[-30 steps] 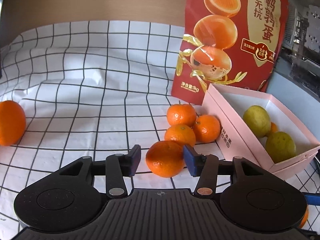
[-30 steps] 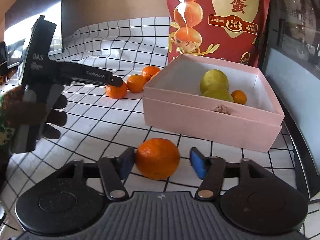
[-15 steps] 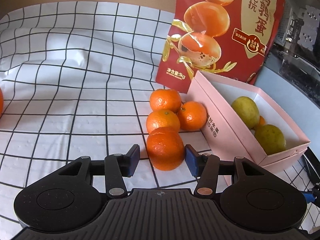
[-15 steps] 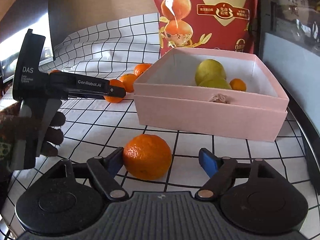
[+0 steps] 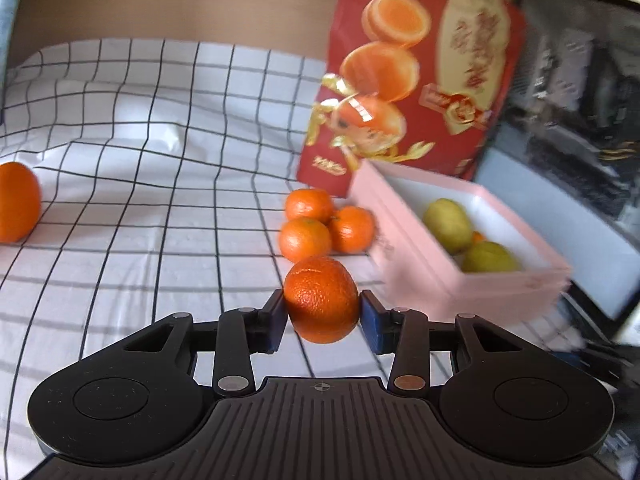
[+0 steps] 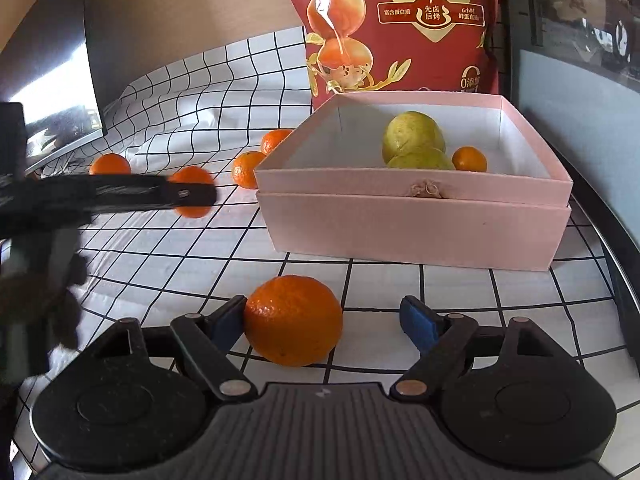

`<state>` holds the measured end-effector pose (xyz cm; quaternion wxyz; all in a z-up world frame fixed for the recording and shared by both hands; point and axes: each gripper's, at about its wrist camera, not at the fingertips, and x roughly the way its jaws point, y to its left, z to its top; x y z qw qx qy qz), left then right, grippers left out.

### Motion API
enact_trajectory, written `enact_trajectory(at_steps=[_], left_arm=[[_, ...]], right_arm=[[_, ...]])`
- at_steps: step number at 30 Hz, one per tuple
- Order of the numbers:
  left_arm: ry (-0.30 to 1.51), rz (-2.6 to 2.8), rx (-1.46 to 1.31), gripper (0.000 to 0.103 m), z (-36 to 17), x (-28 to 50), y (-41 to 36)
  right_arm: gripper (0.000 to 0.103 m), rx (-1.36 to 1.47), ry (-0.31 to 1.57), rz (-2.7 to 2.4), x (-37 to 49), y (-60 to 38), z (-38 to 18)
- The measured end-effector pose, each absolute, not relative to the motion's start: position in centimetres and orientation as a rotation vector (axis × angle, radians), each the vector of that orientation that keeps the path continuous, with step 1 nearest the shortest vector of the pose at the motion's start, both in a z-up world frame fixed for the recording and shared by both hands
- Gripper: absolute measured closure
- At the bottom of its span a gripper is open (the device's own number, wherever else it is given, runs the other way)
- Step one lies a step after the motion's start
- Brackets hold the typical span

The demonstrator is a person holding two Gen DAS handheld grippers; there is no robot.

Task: Organize fruits
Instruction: 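Grasp a mandarin with the left tool while the right tool approaches another mandarin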

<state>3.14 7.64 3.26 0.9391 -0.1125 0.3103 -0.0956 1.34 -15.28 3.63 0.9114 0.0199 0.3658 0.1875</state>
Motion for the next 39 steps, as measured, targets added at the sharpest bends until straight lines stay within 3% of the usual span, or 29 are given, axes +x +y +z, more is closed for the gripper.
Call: enact_trajectory(at_steps=[11, 21, 33, 39], left_arm=[[0.682, -0.276, -0.217, 0.059, 1.6, -3.1, 5.9], [0.686, -0.268, -0.219, 0.059, 1.4, -2.6, 5.9], [0.672, -0.243, -0.180, 0.059, 1.4, -3.2, 5.5], [0.667, -0.261, -0.119, 0.056, 2.1, -4.5, 4.4]], right_arm=[[0.016, 0.040, 0.758, 0.391, 1.3, -15.3, 3.6], [0.000, -0.036, 0.798, 0.451, 1.8, -14.2, 3.4], [0.000, -0.199, 0.829, 0.489, 1.3, -13.0, 3.3], [0.006, -0.197, 0.778, 0.445, 0.2, -15.1, 3.7]])
